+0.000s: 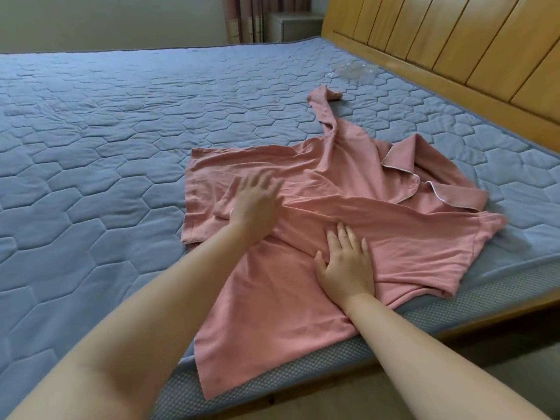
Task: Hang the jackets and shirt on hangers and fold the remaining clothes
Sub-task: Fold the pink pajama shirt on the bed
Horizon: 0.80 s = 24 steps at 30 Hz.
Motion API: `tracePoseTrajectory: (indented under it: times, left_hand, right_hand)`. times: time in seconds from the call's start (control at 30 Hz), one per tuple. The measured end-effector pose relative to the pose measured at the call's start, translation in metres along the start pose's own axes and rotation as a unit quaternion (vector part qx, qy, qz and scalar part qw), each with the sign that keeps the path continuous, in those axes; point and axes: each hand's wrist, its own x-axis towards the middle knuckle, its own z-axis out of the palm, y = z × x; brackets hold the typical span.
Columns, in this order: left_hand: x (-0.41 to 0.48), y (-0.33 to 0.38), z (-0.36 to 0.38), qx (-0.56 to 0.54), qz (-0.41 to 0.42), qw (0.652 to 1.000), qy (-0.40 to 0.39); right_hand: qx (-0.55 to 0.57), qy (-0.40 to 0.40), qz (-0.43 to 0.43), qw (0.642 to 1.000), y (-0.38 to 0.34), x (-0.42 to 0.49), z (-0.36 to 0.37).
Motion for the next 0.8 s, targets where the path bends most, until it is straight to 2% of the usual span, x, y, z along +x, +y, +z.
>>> tracePoseTrajectory:
  times: [0.07, 0.13, 0.37, 0.47, 0.57, 0.7, 0.8]
  left_hand:
    - [-0.02, 0.024, 0.019, 0.014, 0.044, 0.996, -0.073]
    - [-0.043, 0.034, 0.039, 0.016, 0.018, 0.995, -0.095]
    - [-0.057, 0.043, 0.047, 0.007, -0.136, 0.99, -0.049]
    - [-0.063, 0.043, 0.048, 0.003, -0.145, 0.989, -0.037]
    - [-0.062, 0.044, 0.048, -0.004, -0.145, 0.989, -0.026]
    - [-0.063, 0.05, 0.047, -0.027, -0.147, 0.989, -0.006]
    - [-0.061, 0.049, 0.045, -0.036, -0.15, 0.988, -0.004]
  right_hand:
    - [-0.003, -0.013, 0.002, 1.0, 0.0, -0.001, 0.0]
    - [0.0, -0.016, 0.003, 1.0, 0.0, -0.002, 0.0]
    - [0.035, -0.006, -0.007, 0.999, -0.003, 0.012, -0.021]
    - [0.022, -0.017, -0.005, 1.0, 0.001, 0.045, -0.048]
    - [0.028, 0.014, -0.069, 0.997, 0.0, 0.076, -0.066]
    - [0.005, -0.068, -0.137, 0.988, -0.006, 0.106, -0.053]
    - [-0.017, -0.078, -0.171, 0.982, -0.01, 0.118, -0.043]
